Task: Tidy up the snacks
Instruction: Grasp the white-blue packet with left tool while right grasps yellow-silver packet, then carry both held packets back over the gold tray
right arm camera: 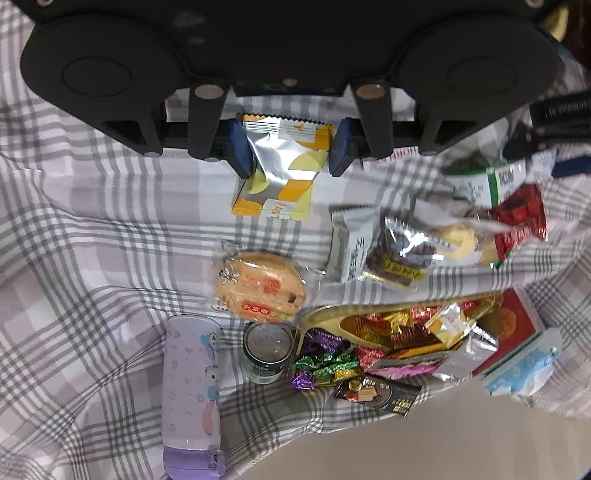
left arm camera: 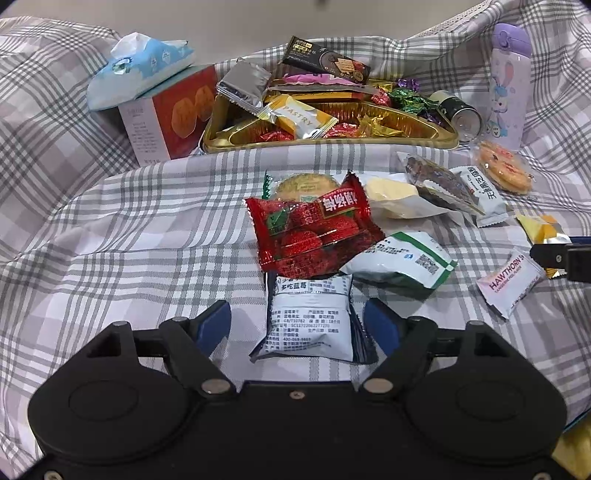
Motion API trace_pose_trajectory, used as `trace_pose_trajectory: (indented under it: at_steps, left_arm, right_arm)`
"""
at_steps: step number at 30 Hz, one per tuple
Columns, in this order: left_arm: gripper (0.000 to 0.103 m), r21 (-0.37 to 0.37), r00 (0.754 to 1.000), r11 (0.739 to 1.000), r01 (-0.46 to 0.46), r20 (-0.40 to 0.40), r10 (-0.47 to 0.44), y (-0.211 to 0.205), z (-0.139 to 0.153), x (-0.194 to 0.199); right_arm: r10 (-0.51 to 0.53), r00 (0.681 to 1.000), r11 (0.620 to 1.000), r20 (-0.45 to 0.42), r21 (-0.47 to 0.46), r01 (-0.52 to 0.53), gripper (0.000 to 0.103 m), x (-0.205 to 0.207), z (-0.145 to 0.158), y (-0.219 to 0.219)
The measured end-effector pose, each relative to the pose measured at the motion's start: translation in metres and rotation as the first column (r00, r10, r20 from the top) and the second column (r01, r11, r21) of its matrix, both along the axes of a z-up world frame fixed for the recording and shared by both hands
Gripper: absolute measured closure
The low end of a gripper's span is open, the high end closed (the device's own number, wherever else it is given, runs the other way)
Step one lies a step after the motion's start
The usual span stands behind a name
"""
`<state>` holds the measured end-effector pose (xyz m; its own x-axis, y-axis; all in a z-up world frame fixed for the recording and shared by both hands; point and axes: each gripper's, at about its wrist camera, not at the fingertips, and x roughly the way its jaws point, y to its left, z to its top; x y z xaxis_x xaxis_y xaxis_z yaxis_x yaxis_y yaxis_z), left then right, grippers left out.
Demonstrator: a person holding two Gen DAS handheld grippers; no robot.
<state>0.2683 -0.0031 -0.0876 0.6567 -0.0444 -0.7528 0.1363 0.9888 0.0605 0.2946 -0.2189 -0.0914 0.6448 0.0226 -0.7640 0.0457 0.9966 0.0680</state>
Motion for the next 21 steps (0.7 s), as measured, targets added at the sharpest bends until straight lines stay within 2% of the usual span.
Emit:
trace_pose_trajectory:
  at_steps: [5,7,11,15,16,21]
  left_arm:
    - [0.024,-0.023,1.0,1.0,0.004,-0.013,-0.004,0.002,0.001,0.002]
    - [0.029,-0.031,1.0,0.999,0.017,-0.014,-0.018,0.002,0.001,0.002]
    - [0.046,-0.031,0.998,0.998,0.057,-0.006,-0.058,-0.004,0.003,-0.001]
    - [0.049,-0.004,0.998,0.998,0.065,0.008,-0.064,-0.012,0.003,-0.008]
    - [0.049,-0.006,0.998,0.998,0.064,0.006,-0.064,-0.012,0.003,-0.009]
    - [0.049,-0.041,0.997,0.997,0.068,-0.032,-0.07,-0.008,0.009,-0.019]
  right_arm:
    - [0.015,1.0,0.998,0.013,-0.054,-0.014,0.051,0.001,-0.003,0.008]
    - [0.004,1.0,0.999,0.02,-0.044,-0.003,0.05,0.004,-0.004,0.008]
    - [-0.008,1.0,1.0,0.03,-0.023,0.009,0.049,0.008,-0.005,0.006]
    - [0.013,0.999,0.999,0.038,-0.052,-0.011,0.05,0.009,-0.006,0.01]
    - [0.016,0.999,0.998,0.04,-0.054,-0.014,0.054,0.008,-0.006,0.009]
    - [0.023,0.999,0.999,0.034,-0.047,-0.021,0.057,0.002,-0.003,0.005]
